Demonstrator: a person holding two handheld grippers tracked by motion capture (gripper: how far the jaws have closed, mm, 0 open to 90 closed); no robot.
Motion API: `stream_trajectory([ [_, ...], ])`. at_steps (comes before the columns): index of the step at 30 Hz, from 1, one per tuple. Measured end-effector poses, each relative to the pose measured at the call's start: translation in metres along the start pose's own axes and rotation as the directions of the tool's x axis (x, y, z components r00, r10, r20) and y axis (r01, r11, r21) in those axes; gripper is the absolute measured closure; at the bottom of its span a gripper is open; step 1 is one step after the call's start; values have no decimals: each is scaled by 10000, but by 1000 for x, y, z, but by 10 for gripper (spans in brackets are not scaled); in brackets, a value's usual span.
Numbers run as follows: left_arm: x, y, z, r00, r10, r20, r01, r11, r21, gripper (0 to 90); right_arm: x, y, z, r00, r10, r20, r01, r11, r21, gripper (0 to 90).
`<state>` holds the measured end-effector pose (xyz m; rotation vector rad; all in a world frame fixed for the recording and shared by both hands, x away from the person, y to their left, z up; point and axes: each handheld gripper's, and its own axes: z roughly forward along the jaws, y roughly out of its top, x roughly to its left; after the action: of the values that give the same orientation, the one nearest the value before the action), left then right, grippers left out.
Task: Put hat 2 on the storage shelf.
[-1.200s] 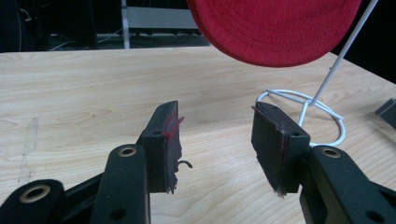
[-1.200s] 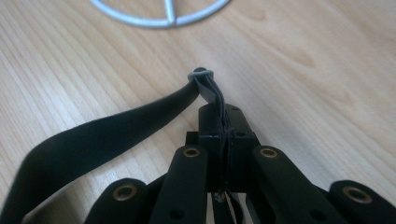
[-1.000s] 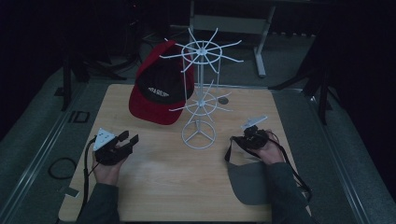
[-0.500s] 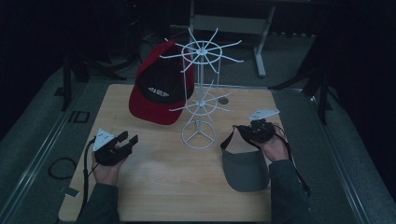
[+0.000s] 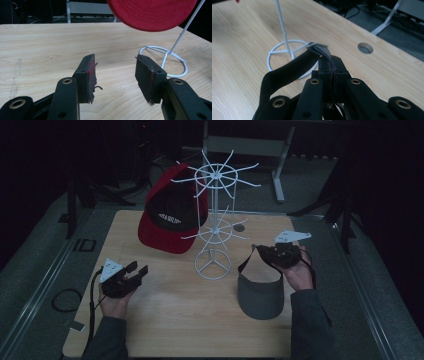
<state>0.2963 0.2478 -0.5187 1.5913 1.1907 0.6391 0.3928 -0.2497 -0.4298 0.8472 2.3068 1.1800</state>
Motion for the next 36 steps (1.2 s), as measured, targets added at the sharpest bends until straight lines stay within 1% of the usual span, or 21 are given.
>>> stream_trajectory([
  [4,0,-1,1,10000,-10,40,10,10000,36,513,0,4,-8,9999,93,-76,-96,9993,-355,882],
  [5,0,-1,1,10000,-10,40,10,10000,36,512,0,4,-8,9999,93,-76,-96,9993,-355,882],
  [7,-1,-2,2,10000,39,53,-40,9999,132,510,0,7,-13,9998,119,-168,-128,9983,-575,882],
  [11,-1,-3,3,10000,31,30,-31,9999,170,505,2,11,-18,9998,24,-175,-36,9975,-708,882],
  [17,0,-4,2,10000,4,13,-4,9998,184,504,6,15,-28,9998,-209,-67,202,9956,-911,882],
  [19,-1,-4,3,10000,7,26,-8,9998,199,504,7,18,-35,9996,-284,-50,277,9935,-1106,882],
  [22,-1,-5,3,10000,27,21,-27,9997,236,502,9,23,-40,9993,-384,-39,376,9909,-1291,882],
  [28,-1,-6,4,10000,-77,19,76,9997,241,493,13,29,-47,9982,-601,-41,587,9866,-1520,882],
  [33,-2,-7,5,10000,-81,42,80,9996,262,491,14,34,-51,9976,-689,45,688,9860,-1517,882],
  [36,-2,-7,5,10000,-72,46,71,9996,291,488,15,37,-51,9973,-728,19,722,9845,-1599,882],
])
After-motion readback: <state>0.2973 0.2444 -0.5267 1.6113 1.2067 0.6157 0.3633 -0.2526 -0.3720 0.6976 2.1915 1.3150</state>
